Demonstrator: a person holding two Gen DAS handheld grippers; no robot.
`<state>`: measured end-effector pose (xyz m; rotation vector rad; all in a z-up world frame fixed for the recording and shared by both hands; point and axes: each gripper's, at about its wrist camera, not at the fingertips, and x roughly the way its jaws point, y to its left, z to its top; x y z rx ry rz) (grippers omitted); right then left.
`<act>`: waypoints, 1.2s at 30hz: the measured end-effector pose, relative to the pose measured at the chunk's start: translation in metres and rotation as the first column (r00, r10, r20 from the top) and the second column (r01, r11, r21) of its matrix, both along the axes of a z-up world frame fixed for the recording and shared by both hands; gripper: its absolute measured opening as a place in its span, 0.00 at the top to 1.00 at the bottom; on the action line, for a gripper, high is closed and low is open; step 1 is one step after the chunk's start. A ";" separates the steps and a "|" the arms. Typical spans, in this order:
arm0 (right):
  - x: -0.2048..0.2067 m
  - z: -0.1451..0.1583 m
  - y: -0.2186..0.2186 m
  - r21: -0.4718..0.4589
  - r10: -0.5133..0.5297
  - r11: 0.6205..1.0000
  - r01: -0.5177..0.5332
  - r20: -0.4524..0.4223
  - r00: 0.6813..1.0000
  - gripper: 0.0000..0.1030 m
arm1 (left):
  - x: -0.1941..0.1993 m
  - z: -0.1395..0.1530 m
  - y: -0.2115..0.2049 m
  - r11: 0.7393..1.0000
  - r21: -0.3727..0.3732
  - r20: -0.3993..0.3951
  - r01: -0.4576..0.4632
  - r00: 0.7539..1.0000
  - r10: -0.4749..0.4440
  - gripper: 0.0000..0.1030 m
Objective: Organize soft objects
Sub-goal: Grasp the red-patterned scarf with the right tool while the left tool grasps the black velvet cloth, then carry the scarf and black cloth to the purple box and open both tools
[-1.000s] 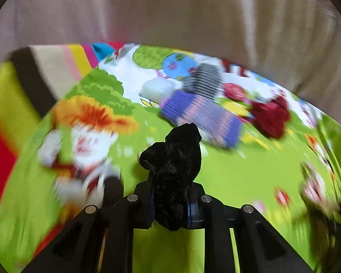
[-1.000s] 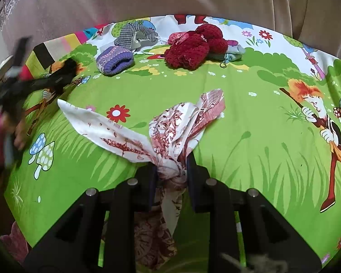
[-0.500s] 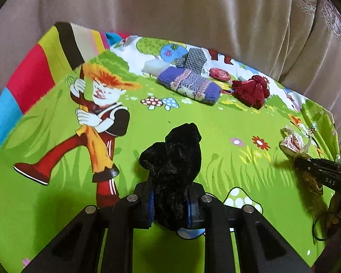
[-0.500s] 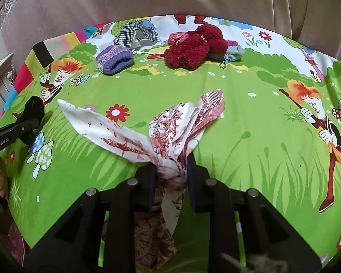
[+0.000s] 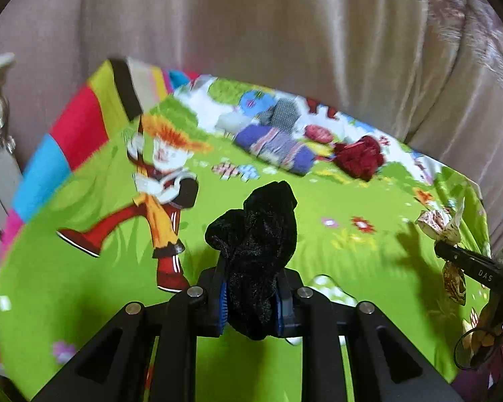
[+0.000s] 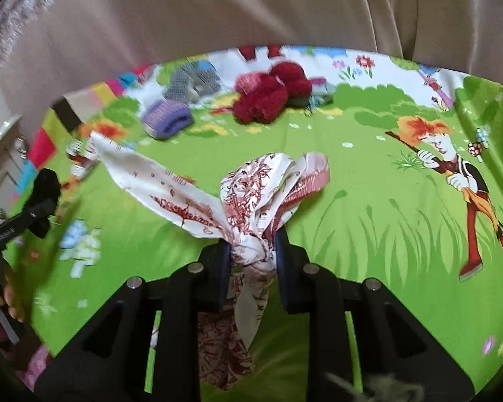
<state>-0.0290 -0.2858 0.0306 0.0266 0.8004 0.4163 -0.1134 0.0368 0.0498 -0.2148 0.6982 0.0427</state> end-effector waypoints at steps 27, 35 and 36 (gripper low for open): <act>-0.184 0.221 0.006 0.018 0.067 0.995 -0.093 0.566 0.822 0.73 | -0.117 0.194 -0.081 0.985 0.157 0.421 0.071 0.897 -0.131 0.78; -0.214 0.233 -0.008 -0.055 0.094 0.996 -0.077 0.602 0.793 0.73 | -0.137 0.211 -0.100 0.975 0.195 0.454 0.107 0.871 -0.187 0.78; -0.216 0.234 -0.011 -0.060 0.094 0.996 -0.072 0.603 0.792 0.73 | -0.138 0.213 -0.105 0.972 0.200 0.457 0.120 0.867 -0.201 0.78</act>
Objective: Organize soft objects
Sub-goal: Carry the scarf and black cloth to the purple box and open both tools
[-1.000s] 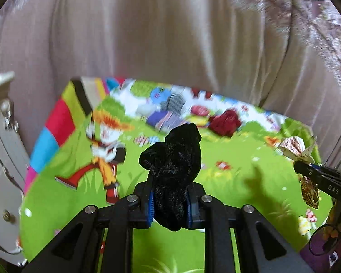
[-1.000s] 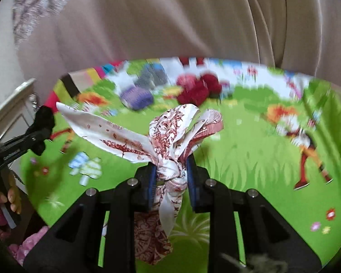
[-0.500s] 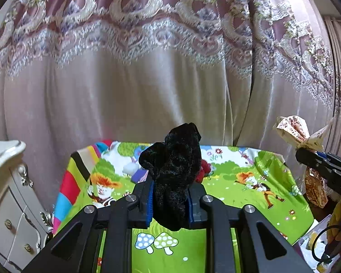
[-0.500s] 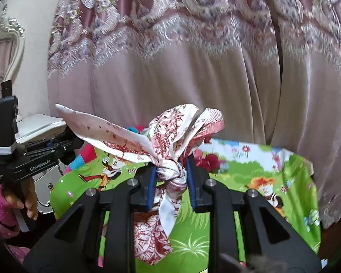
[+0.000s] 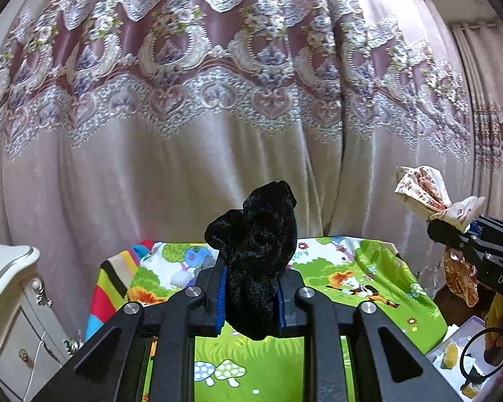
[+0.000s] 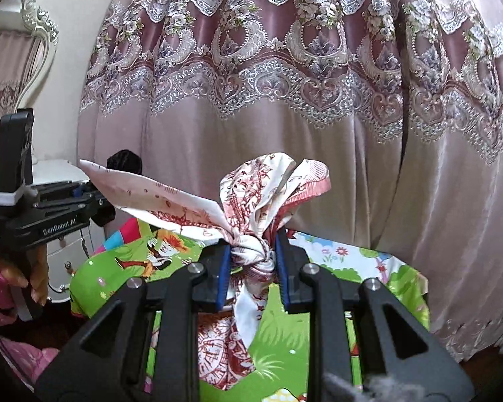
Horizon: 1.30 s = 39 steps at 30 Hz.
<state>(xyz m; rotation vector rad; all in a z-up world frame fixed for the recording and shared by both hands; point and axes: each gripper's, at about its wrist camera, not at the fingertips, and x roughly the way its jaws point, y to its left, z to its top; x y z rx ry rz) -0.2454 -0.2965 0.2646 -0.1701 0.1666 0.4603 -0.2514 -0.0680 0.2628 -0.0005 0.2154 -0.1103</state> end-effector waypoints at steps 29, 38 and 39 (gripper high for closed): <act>-0.062 -0.030 -0.172 -0.026 -0.400 0.917 0.399 -0.051 0.915 0.73 | -0.003 -0.009 -0.222 0.841 0.179 -0.140 0.510 0.860 -0.491 0.78; -0.066 -0.067 -0.221 -0.058 -0.524 0.851 0.522 -0.165 0.835 0.73 | -0.002 -0.047 -0.301 0.731 0.185 -0.308 0.657 0.745 -0.592 0.78; -0.066 -0.072 -0.226 -0.072 -0.539 0.841 0.535 -0.178 0.823 0.73 | -0.002 -0.050 -0.306 0.721 0.184 -0.322 0.668 0.734 -0.598 0.78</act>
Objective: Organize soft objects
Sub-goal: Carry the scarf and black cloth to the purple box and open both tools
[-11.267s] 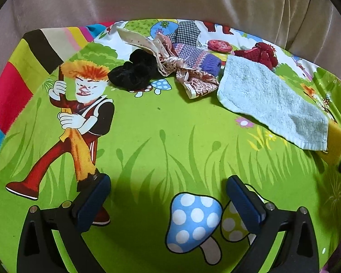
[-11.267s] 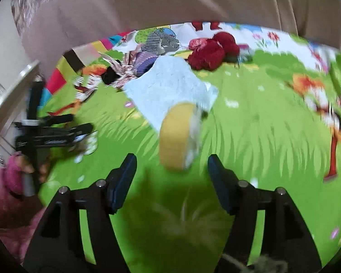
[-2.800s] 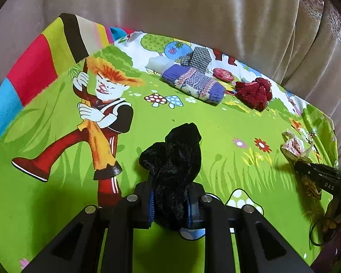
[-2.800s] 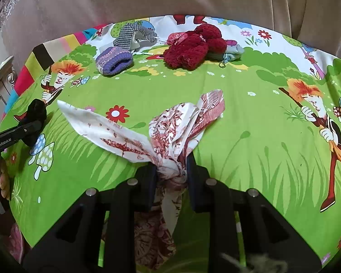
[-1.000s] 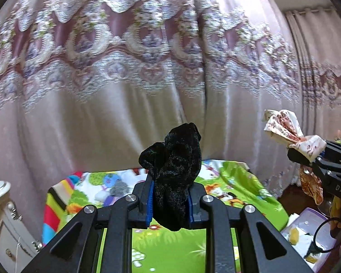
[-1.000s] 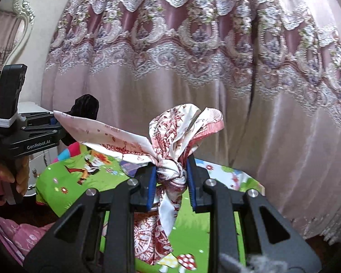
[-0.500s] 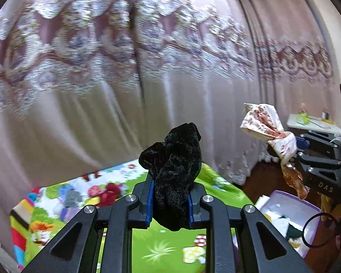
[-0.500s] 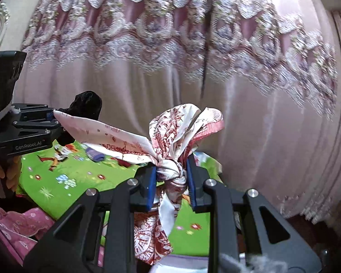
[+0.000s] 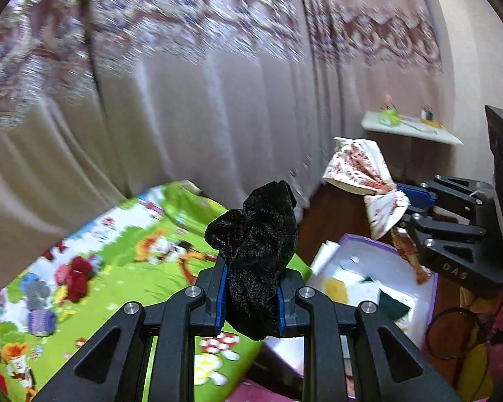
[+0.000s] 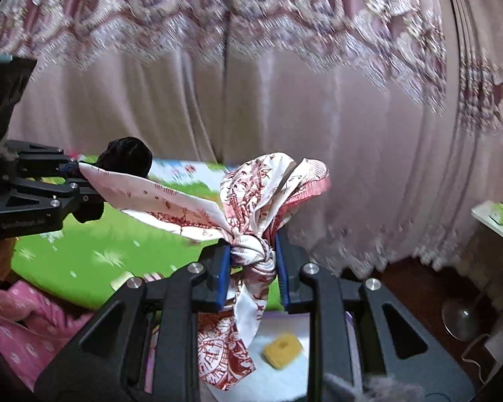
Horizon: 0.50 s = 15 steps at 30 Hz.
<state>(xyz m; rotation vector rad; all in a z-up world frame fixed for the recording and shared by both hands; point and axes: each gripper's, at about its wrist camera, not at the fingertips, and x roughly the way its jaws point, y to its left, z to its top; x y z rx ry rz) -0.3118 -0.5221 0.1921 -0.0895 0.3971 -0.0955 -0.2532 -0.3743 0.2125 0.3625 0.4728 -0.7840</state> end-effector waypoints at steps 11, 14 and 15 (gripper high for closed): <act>-0.006 -0.062 -0.049 -0.025 -0.168 0.986 0.167 -0.225 0.960 0.74 | -0.002 -0.081 -0.071 0.979 0.087 -0.290 0.183 0.945 -0.151 0.75; -0.009 -0.071 -0.062 -0.003 -0.185 0.981 0.192 -0.270 0.945 0.72 | 0.001 -0.103 -0.078 0.974 0.058 -0.398 0.221 0.900 -0.180 0.61; -0.009 -0.075 -0.064 0.007 -0.173 0.983 0.184 -0.296 0.939 0.64 | 0.003 -0.111 -0.080 0.967 0.055 -0.444 0.249 0.874 -0.199 0.46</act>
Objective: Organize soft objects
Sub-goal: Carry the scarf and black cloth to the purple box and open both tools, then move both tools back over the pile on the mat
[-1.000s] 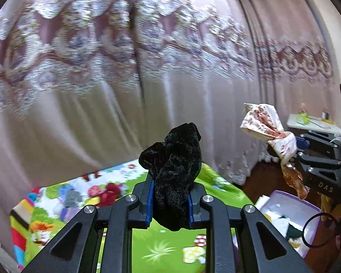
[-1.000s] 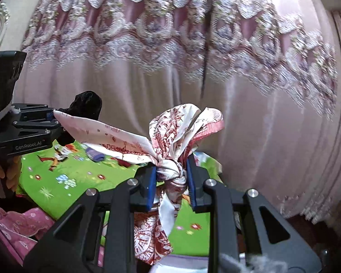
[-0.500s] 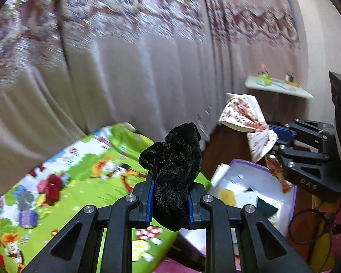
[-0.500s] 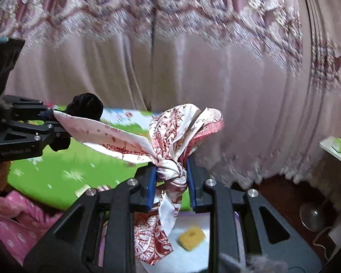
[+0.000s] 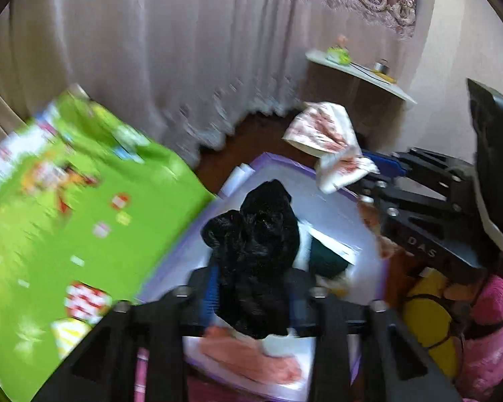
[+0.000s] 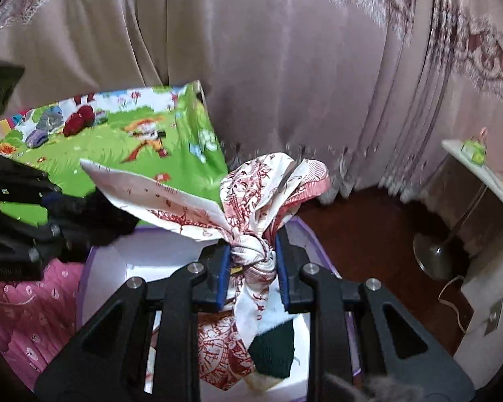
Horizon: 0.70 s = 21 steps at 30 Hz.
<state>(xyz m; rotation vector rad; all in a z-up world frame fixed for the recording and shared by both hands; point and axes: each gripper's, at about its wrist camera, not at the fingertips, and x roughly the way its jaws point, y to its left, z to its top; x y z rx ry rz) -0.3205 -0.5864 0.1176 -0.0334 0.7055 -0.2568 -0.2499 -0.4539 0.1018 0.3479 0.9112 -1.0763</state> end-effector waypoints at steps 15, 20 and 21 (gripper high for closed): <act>0.057 -0.003 0.032 0.348 0.156 0.929 -0.128 -0.055 0.986 0.15 | 0.120 -0.034 0.222 0.834 0.008 0.106 -0.552 0.829 0.549 0.24; 0.127 -0.039 0.137 0.299 0.386 0.897 -0.325 -0.171 0.906 0.15 | 0.176 -0.051 0.339 0.621 -0.010 0.201 -0.784 0.607 0.769 0.20; 0.142 -0.047 0.157 0.311 0.437 0.875 -0.370 -0.182 0.881 0.15 | 0.186 -0.055 0.361 0.575 -0.010 0.226 -0.818 0.559 0.798 0.20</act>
